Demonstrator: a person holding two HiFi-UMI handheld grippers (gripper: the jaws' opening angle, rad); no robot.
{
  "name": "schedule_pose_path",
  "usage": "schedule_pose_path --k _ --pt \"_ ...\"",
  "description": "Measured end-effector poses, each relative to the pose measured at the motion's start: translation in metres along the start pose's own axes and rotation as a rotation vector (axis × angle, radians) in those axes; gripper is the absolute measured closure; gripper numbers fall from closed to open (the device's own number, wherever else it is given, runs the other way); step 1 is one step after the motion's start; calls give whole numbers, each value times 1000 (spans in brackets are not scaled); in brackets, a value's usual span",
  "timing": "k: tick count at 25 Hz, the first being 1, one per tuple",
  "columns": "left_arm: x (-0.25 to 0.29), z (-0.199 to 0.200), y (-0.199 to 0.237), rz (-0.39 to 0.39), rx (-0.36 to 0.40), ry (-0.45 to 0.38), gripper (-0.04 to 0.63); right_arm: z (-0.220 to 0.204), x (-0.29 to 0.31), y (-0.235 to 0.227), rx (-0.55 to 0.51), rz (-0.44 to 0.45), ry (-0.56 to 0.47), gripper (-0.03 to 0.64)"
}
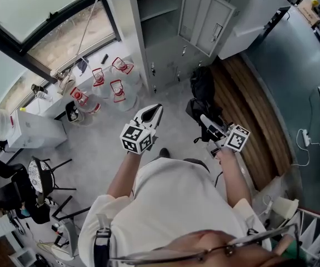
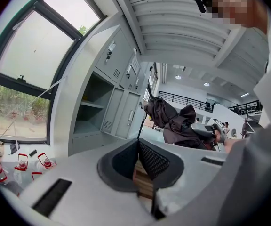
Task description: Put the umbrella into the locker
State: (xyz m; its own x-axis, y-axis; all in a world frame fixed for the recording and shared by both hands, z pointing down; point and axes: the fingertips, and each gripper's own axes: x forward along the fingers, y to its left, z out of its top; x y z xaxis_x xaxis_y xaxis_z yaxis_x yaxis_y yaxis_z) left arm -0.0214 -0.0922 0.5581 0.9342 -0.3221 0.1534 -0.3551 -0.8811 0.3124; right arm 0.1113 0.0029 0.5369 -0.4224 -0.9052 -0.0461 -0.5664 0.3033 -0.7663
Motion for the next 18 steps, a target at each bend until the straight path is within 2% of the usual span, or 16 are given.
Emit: schedule_pose_path --k 10,14,18 --pt "4 7 24 14 3 7 589 7 23 -13 12 -5 -7 382" --pt "4 -3 21 30 9 5 590 3 20 -23 20 10 -12 382" --pt "20 6 44 68 -1 7 591 22 46 -41 34 25 9 382"
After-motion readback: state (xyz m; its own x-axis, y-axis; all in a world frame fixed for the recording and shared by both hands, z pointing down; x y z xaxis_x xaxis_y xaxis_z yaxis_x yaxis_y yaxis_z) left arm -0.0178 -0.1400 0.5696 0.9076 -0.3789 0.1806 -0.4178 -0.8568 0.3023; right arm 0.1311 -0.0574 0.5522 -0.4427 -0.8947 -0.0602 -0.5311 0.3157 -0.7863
